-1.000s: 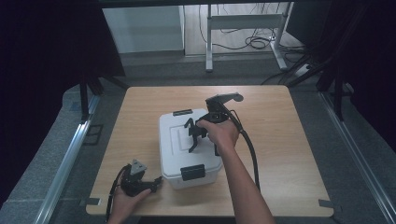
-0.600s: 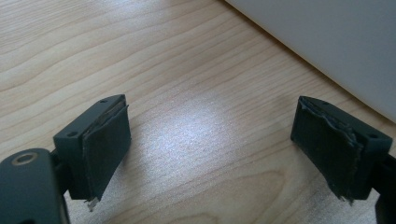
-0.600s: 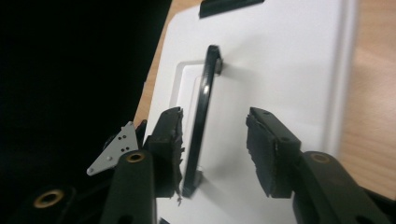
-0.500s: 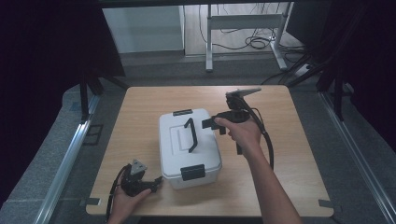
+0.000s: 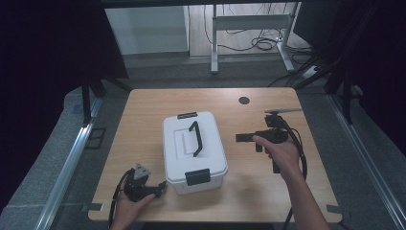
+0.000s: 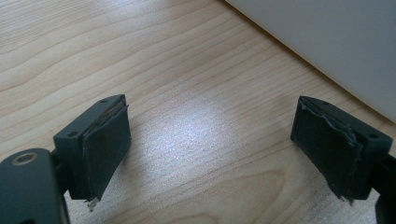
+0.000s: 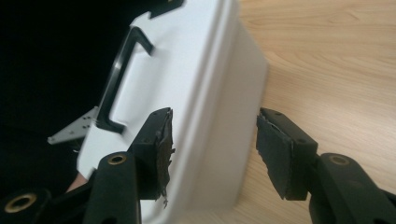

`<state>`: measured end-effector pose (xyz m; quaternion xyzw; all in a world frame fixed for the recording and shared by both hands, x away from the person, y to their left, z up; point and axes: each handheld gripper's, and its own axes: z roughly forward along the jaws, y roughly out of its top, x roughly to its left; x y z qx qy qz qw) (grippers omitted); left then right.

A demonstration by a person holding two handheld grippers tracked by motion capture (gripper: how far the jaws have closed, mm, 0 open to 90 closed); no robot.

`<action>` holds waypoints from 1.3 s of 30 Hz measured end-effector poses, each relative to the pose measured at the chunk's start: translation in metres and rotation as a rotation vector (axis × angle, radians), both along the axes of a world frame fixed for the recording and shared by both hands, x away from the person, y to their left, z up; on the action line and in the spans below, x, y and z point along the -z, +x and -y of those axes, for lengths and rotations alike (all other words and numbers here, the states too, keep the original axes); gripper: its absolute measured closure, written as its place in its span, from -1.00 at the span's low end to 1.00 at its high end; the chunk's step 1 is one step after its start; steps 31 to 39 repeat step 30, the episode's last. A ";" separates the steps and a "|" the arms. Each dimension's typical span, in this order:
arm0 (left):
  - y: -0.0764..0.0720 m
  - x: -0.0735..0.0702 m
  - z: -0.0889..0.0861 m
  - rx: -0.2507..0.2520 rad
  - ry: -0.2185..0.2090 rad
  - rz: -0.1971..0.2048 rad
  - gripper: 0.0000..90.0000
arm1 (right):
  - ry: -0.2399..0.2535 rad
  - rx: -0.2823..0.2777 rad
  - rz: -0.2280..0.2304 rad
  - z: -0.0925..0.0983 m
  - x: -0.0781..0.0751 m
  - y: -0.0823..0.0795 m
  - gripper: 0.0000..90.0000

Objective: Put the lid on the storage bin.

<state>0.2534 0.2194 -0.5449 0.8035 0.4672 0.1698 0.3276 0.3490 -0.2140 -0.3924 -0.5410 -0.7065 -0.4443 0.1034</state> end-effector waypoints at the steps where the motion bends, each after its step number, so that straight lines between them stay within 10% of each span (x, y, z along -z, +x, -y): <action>1: 0.000 0.000 0.000 0.000 0.000 0.000 -0.74 | 0.005 0.005 -0.002 0.004 0.004 -0.002 0.01; 18: 0.000 0.000 0.000 0.000 -0.001 -0.001 -0.74 | 0.022 0.012 -0.016 0.045 0.063 -0.031 -0.05; 39: 0.000 0.000 0.000 0.000 -0.002 -0.002 -0.74 | 0.019 -0.007 0.003 0.052 0.067 -0.030 -0.09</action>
